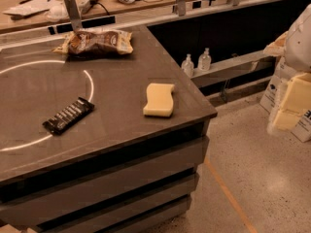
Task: Move brown chip bag near rxbar chocolate
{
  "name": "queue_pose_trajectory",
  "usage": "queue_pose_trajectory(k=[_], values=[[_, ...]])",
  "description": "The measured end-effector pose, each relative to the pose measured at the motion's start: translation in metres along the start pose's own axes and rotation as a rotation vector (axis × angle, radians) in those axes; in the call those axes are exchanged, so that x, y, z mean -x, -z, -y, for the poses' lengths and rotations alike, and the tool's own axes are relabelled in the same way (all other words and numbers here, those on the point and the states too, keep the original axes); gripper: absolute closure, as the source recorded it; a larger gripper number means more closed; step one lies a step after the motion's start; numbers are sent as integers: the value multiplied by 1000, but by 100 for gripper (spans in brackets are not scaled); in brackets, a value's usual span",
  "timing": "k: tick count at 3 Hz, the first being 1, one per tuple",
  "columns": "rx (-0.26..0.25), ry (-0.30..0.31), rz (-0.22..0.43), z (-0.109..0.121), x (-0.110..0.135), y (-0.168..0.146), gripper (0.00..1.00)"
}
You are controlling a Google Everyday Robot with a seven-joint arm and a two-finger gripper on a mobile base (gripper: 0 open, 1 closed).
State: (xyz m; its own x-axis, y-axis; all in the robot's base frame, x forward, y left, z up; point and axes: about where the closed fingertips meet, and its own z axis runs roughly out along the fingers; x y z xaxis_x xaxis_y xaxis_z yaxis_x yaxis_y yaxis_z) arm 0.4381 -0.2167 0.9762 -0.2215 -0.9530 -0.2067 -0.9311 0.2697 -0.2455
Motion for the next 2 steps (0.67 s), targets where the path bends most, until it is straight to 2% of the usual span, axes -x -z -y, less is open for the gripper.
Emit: queue_pose_trajectory(k=[1,2], values=[[-7,7,10,2,3,1,0],[-35,35,52,8,16,5,0]])
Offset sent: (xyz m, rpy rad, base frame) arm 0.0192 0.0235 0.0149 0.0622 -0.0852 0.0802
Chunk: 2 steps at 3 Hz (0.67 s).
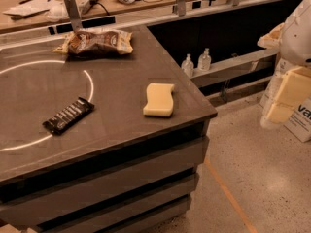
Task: Move brown chip bag near rxbar chocolate
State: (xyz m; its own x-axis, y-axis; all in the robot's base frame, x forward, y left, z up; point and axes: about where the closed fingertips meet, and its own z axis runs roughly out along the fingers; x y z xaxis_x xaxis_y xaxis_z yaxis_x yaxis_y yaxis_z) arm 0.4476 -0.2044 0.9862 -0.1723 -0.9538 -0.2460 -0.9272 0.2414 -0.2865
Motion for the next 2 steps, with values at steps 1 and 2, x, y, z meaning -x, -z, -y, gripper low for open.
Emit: queue_pose_trajectory(k=[1,2], values=[[-36,-11,133,20,31,-8,0],[-47,-23,299,45,76,-22,0]])
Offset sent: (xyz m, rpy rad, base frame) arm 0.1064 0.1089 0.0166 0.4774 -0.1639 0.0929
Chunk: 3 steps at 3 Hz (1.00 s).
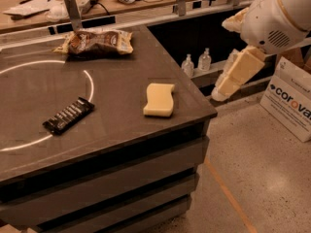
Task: Move brown chip bag near rxbar chocolate
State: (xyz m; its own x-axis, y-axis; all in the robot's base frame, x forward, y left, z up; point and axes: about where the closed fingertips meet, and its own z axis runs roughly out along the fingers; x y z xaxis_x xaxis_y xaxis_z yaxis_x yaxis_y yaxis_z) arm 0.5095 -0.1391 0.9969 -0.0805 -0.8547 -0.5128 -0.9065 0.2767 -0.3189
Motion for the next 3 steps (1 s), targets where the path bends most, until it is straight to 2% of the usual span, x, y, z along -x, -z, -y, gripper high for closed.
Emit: queue_pose_trajectory(k=[1,2,3], values=[[3,1,200,26,50,-44,0],[-1,0,300,43,77,-70,0],[3,-52,391,63,113,-99,0]])
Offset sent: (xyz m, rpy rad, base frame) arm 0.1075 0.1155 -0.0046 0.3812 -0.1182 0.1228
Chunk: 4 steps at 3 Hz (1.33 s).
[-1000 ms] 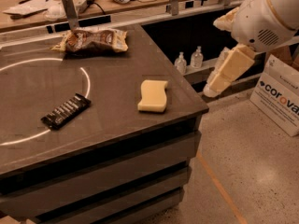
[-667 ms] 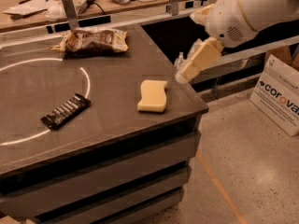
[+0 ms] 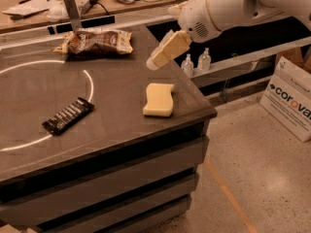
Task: Move brown chip bag near rxbar chocolate
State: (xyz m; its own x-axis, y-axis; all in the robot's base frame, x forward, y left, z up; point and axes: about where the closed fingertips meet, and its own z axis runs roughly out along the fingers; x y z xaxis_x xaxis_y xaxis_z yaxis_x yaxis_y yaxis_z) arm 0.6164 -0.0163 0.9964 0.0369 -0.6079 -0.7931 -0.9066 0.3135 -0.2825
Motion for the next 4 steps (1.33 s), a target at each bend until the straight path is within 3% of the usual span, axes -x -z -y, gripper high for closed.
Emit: queue_pose_trajectory(k=[1,2,3,4], values=[[0,0,0,0,0,0,0],[-42,-40,15,5,-3,-13,0],[-147,-146,49,34,-16,-70,0],[-187,-171,65,55,-17,-112,0]])
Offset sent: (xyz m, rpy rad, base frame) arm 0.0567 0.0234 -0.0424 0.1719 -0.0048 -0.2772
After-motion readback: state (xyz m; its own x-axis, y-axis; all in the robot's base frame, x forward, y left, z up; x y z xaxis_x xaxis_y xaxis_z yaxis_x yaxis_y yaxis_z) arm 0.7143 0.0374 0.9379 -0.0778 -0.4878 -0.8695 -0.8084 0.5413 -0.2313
